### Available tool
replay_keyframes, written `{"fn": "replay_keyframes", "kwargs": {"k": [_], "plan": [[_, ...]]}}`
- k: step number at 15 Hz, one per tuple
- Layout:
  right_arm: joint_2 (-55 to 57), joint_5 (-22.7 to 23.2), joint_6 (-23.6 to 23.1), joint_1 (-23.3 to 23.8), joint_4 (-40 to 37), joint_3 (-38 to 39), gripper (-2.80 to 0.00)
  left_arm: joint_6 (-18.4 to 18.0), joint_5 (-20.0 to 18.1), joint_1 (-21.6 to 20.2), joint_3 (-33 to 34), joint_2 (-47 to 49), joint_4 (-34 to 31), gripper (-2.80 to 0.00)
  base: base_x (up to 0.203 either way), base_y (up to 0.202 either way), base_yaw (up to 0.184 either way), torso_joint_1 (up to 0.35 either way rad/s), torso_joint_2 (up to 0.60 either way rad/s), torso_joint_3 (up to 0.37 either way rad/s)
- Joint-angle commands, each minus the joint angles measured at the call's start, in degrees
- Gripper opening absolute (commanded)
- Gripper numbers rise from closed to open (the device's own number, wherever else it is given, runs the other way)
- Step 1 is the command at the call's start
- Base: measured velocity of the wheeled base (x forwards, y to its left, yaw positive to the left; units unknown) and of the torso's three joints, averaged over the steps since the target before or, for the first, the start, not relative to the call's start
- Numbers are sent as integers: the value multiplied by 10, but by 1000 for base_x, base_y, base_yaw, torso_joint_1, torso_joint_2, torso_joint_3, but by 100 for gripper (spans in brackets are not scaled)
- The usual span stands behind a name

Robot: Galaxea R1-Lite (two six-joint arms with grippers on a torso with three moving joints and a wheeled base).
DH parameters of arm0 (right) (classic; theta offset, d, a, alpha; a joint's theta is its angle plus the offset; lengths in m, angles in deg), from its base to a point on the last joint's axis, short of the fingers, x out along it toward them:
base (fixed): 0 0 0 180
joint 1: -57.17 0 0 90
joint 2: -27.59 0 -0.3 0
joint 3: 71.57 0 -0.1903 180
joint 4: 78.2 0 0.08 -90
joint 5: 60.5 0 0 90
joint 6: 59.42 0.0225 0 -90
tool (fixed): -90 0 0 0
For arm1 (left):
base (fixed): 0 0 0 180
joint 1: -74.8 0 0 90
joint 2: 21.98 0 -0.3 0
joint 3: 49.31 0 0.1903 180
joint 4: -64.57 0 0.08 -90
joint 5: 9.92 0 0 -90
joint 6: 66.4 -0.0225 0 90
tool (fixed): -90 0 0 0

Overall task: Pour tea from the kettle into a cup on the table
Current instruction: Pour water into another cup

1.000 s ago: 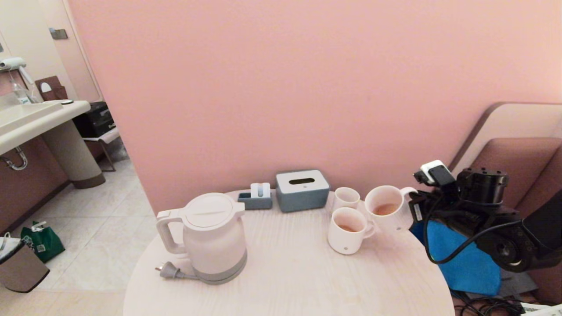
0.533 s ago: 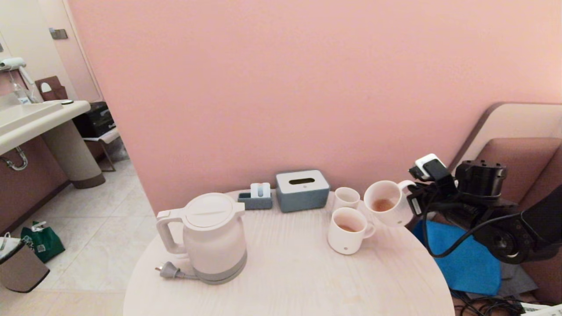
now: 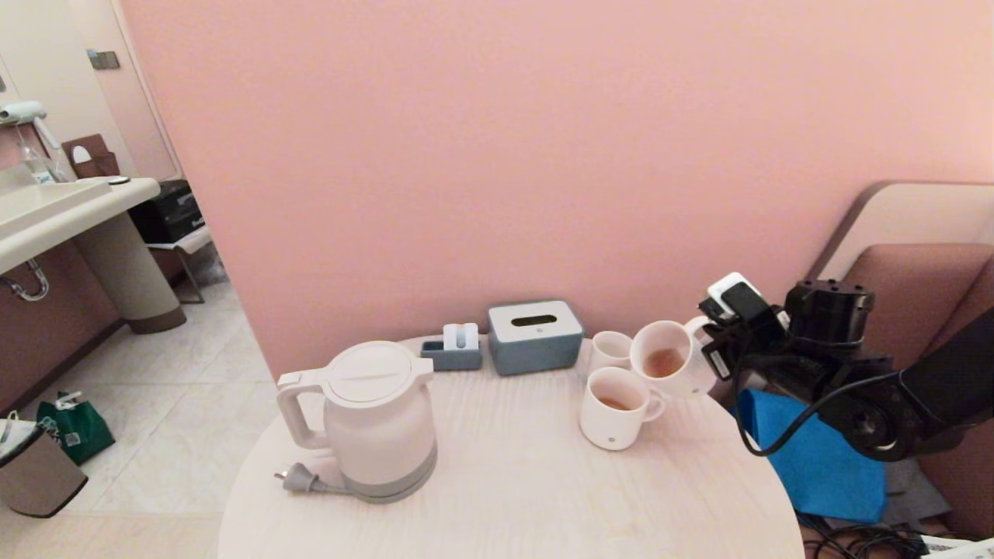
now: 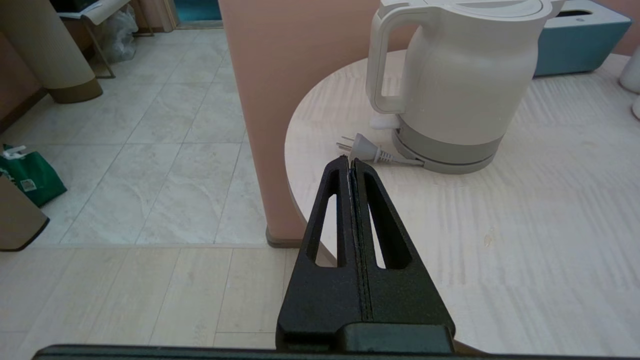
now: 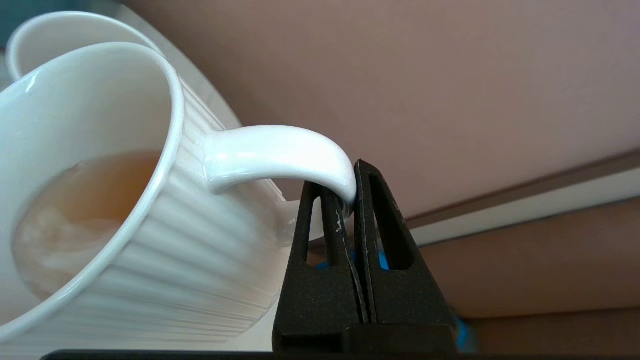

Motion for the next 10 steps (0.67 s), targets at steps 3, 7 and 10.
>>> {"fn": "replay_keyframes", "kwargs": {"k": [3, 7, 10], "plan": [[10, -2, -37, -3, 2, -23, -280, 0, 0, 0, 0, 1, 0, -280, 0, 0, 0, 0, 0, 0], [10, -9, -84, -4, 1, -34, -280, 0, 0, 0, 0, 1, 0, -280, 0, 0, 0, 0, 0, 0], [10, -20, -113, -11, -17, -47, -280, 0, 0, 0, 0, 1, 0, -280, 0, 0, 0, 0, 0, 0]]}}
